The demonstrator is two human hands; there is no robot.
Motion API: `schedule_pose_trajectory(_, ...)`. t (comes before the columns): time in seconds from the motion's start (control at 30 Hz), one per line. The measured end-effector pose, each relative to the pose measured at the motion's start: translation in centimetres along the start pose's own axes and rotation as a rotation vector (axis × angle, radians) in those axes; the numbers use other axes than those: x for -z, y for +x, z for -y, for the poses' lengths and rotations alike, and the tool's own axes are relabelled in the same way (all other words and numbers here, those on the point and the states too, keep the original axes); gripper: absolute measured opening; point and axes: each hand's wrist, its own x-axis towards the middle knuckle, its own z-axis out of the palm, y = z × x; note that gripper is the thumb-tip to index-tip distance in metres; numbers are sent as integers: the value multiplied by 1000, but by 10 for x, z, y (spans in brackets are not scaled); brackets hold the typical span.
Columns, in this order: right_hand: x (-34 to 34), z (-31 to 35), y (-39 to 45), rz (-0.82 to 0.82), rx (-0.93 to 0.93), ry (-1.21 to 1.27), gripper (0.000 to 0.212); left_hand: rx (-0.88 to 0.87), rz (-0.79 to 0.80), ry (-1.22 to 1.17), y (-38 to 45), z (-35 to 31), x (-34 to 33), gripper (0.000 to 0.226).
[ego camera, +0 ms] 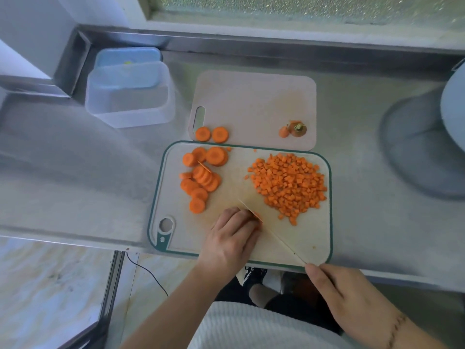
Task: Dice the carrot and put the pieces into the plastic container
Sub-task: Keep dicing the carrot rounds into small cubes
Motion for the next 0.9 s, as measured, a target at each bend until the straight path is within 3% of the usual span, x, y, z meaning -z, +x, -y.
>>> schedule_pose_trajectory(0.23, -3, 6, 11, 57, -79, -55, 60, 17, -15, -5, -1, 1, -1, 13)
schedule_pose_trajectory(0.53, 2, 5, 9, 45, -21, 31, 60, 19, -20, -1, 1, -1, 4, 7)
schedule_pose_trajectory(0.77, -10, -1, 3, 91, -48, -162, 71, -2, -28, -14, 1, -1, 5, 6)
schedule_pose_trajectory(0.9, -12, 13, 17, 72, -30, -128, 64, -4, -13, -6, 2, -2, 4, 10)
